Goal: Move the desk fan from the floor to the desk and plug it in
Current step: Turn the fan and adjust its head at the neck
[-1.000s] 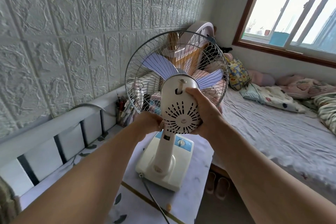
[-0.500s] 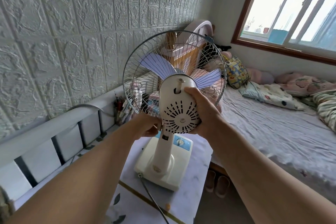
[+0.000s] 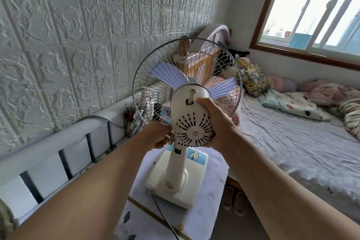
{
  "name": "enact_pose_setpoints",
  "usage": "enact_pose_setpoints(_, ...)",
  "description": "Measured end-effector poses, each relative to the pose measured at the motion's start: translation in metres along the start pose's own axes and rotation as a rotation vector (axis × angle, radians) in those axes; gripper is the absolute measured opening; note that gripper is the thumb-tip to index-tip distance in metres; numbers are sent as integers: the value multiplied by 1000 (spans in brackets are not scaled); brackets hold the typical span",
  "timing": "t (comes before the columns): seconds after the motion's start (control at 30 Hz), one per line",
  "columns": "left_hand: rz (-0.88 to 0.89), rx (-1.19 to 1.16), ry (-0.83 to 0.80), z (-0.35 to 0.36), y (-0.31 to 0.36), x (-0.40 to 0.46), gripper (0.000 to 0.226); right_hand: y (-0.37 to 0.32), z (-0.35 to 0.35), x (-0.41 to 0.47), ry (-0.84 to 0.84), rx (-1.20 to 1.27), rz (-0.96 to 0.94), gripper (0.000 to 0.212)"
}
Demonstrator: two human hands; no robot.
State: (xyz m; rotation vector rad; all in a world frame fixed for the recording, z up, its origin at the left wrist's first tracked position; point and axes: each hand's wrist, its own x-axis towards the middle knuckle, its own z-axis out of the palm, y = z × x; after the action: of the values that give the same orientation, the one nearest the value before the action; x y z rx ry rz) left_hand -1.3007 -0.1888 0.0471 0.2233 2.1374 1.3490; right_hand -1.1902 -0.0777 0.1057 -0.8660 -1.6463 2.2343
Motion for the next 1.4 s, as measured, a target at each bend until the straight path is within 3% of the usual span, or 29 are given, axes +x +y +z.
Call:
enact_pose_setpoints(0.2,-77,-88,-40,3,5,3,21,0,-4,4,-27,-1,18,28)
enact_pose_setpoints(0.33,-103,-124,-156,-4,9,0,12,0,-3,5,-23,-1,11,27)
enact_pose_setpoints(0.57,149,46,-52,-7,-9,-3,24,0,-1,3,-5,-21,-5,31)
enact_pose_setpoints(0.7,265,153,-101,-8,-15,-2,29,1,-2,2,-31,-27,1,29)
enact_pose_setpoints(0.83,338,276,-99,-6,-15,2,19,1,-1,1,4,-33,-2,38)
enact_pose_setpoints(0.97,501,625,70,2,-11,1,39,1,-1,2,2,-18,6,33)
enact_pose_setpoints(1.1,613,689,173,5,-13,2,43,0,0,2,22,-2,27,31)
enact_pose_setpoints(1.23,442,393,57,-6,-15,5,15,-1,0,-1,13,-14,36,38)
enact_pose_setpoints(1.33,223,67,-72,-15,-11,3,8,-2,1,-3,12,-9,40,49)
enact_pose_setpoints(1.4,81,26,-76,-13,-9,4,20,-2,1,-4,22,-11,38,50)
